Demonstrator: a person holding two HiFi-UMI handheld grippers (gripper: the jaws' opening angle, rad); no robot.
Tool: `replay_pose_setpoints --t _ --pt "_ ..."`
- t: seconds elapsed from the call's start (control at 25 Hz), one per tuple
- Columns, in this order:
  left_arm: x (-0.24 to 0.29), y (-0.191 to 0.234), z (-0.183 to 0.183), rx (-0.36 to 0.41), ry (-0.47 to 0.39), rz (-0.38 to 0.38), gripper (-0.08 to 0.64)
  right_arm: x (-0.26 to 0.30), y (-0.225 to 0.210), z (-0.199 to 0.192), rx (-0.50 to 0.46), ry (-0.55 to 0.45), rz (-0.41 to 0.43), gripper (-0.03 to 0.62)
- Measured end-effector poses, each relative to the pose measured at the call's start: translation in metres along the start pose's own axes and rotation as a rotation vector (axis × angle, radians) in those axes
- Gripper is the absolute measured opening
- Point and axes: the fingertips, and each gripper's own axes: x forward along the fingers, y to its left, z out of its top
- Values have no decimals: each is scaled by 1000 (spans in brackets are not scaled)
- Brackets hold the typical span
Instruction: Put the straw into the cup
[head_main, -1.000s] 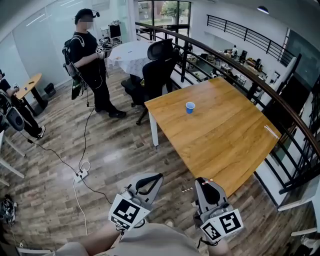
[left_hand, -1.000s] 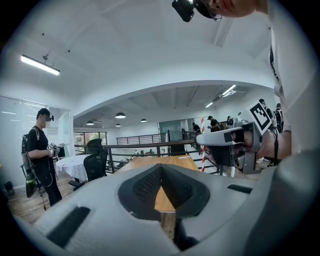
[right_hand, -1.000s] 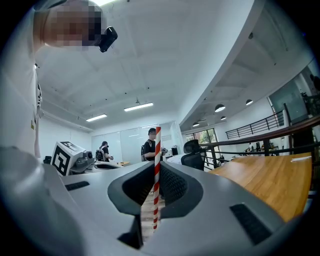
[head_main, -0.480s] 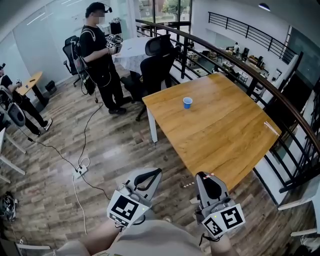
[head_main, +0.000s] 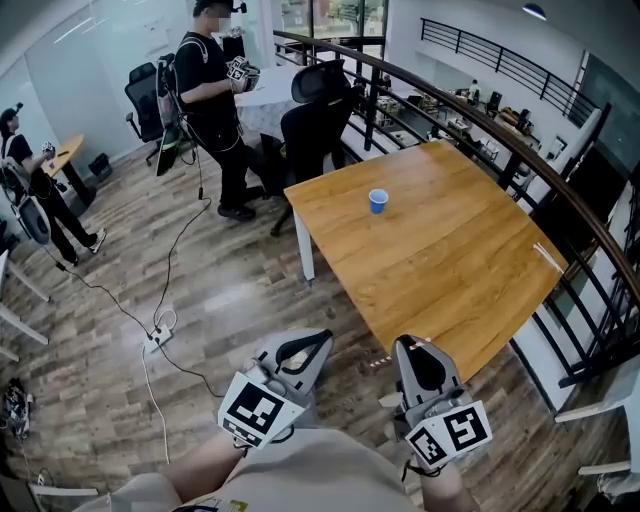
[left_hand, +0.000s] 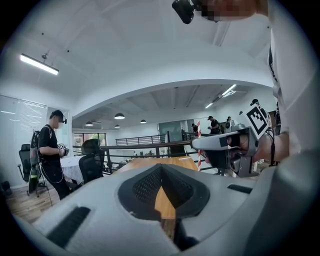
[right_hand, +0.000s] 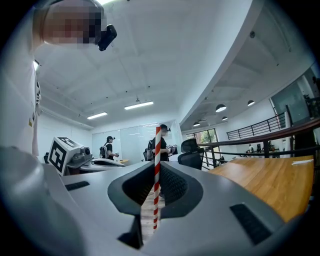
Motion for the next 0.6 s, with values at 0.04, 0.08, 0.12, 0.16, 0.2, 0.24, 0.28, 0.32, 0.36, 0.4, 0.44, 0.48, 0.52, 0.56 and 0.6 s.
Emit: replay_pose_setpoints --t 0.04,0.08,0.12,0.16,0.2,0.24,0.28,0.32,0.36,0.4,0.44,0.48,0.52,0.56,0.6 --pt "4 4 -3 -1 -2 -4 14 6 -2 -3 -1 3 -2 34" --pt "8 9 -5 -2 -5 -8 14 12 -5 -5 -3 5 -3 34" --pt "13 15 -8 -3 -9 -12 14 18 -8 -7 -6 9 -6 34" --pt "18 21 -9 -5 -13 -16 14 25 -13 -8 -10 12 -10 34" --pt "24 27 -11 -5 -17 -21 14 32 -17 -9 -13 13 -15 34" --pt "30 34 -12 -4 -19 -27 14 39 -22 -9 -16 13 -22 34" --pt "36 41 -13 -2 -20 -33 12 46 -26 -8 -17 11 -29 34" --pt "41 48 -14 -1 -21 -40 14 53 -29 -8 -18 9 -37 34" --pt "46 55 -14 0 -22 -46 14 60 -33 -8 -19 7 -44 34" --pt "51 62 -14 1 -24 -53 12 66 -37 -7 -20 5 -52 34" --pt "57 69 -14 3 -25 -61 14 73 -41 -6 -21 4 -59 34" --pt "64 75 -13 3 -27 -69 14 80 -46 -5 -20 4 -67 34" --pt "71 82 -13 4 -26 -77 14 88 -51 -4 -18 5 -73 34" --pt "78 88 -13 3 -24 -86 14 96 -56 -4 -15 8 -78 34" --pt "85 95 -14 0 -20 -93 14 104 -60 -5 -12 11 -83 34"
